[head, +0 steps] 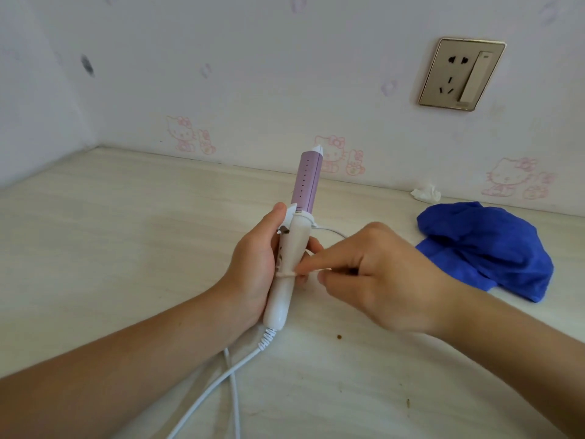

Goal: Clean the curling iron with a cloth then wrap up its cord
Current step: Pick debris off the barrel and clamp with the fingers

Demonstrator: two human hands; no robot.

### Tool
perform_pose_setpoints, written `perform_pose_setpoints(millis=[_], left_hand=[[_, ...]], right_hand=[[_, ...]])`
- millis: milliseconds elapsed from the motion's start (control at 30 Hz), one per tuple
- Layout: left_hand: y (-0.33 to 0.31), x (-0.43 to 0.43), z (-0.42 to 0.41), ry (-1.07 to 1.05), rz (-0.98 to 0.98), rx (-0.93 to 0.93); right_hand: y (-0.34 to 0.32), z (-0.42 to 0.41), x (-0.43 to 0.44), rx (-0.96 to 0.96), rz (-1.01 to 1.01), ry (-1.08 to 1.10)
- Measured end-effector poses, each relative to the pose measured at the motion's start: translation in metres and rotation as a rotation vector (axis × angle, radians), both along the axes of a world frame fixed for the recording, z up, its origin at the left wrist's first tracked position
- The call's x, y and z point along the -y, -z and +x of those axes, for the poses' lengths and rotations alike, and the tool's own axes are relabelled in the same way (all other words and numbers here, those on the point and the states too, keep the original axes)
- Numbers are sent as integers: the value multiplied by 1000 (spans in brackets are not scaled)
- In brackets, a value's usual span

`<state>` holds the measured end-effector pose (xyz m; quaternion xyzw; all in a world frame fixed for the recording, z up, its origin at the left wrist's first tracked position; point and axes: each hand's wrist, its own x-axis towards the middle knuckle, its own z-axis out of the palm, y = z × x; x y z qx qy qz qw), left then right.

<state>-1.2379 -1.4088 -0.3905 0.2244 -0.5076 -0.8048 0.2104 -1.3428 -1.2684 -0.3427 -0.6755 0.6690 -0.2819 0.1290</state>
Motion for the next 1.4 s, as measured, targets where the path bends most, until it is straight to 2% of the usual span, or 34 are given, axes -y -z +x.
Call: perform_pose_setpoints(millis=[167,300,467,633,800,1000,1167,1300,1400], left_hand=[[2,1,2,39,30,64],[3,-4,-3,-75,-139,41],[4,-6,0,-160,-399,102],[5,-6,2,-198,-512,108],[9,-10,4,-190,-628,111],[10,-7,3,-173,-550,64],[13,-3,1,-151,-410,54],[10,-1,1,-115,-398,32],[10,0,0,-112,-383,7]], right_hand=[[3,15,-5,-19,88,-187],[4,-6,3,-10,-69,35],[6,0,2,9,-95,-68],[3,-22,7,58,-184,190],[5,-12,3,39,-157,123],[1,-29,6,110,-200,272],[9,-9,-1,68,-160,74],[7,-28,7,104,-259,256],[8,-23,2,95,-201,131]])
